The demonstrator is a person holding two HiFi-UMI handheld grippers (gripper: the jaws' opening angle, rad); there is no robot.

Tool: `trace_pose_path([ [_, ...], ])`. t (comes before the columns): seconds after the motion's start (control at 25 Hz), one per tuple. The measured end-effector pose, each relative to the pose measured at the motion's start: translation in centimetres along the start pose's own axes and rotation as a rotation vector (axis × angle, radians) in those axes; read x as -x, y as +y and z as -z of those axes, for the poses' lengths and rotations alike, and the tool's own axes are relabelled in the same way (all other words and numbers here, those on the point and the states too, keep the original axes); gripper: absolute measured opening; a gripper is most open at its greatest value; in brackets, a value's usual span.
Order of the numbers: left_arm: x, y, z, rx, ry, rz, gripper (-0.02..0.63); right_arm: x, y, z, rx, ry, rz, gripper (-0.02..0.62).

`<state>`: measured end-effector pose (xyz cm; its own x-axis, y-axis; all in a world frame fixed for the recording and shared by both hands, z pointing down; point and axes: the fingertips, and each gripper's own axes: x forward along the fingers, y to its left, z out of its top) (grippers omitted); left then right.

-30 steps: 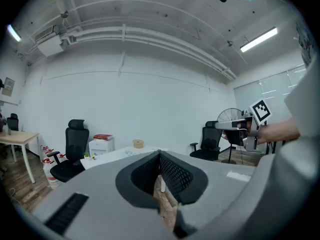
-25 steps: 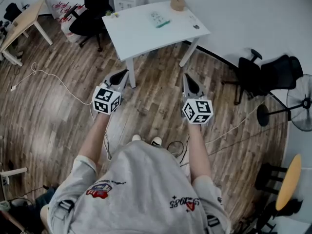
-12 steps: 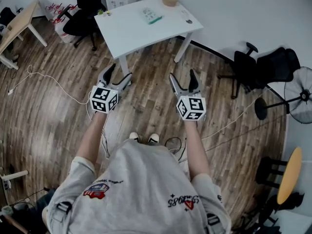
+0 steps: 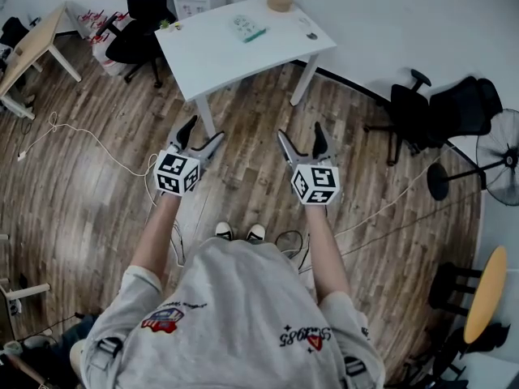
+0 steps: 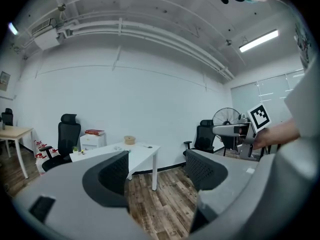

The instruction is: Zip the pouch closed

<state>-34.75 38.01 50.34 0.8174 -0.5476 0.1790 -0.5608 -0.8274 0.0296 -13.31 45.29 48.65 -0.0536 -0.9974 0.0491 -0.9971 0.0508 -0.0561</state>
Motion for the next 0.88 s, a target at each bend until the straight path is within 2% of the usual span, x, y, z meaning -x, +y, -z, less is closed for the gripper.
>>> trace_pose_path([
  [0.28,-1.7,-1.7,0.2,0.009,0.010,-0.022,0.342,0.5,-2.7,0.0,-0.001,-0.023,-0.009,0.435],
  [0.52,-2.3,-2.7,1.4,0.009,0.033,-0.050,0.342,0.7,-4.8,1.5,-0.024,-0.010,-0.015,0.435],
  [0.88,-8.6,0.7,1.3,0.021,0.049,-0.017,0.342,-4.6,-7.7,1.8,-0.032,-0.003,0.014,0.434],
])
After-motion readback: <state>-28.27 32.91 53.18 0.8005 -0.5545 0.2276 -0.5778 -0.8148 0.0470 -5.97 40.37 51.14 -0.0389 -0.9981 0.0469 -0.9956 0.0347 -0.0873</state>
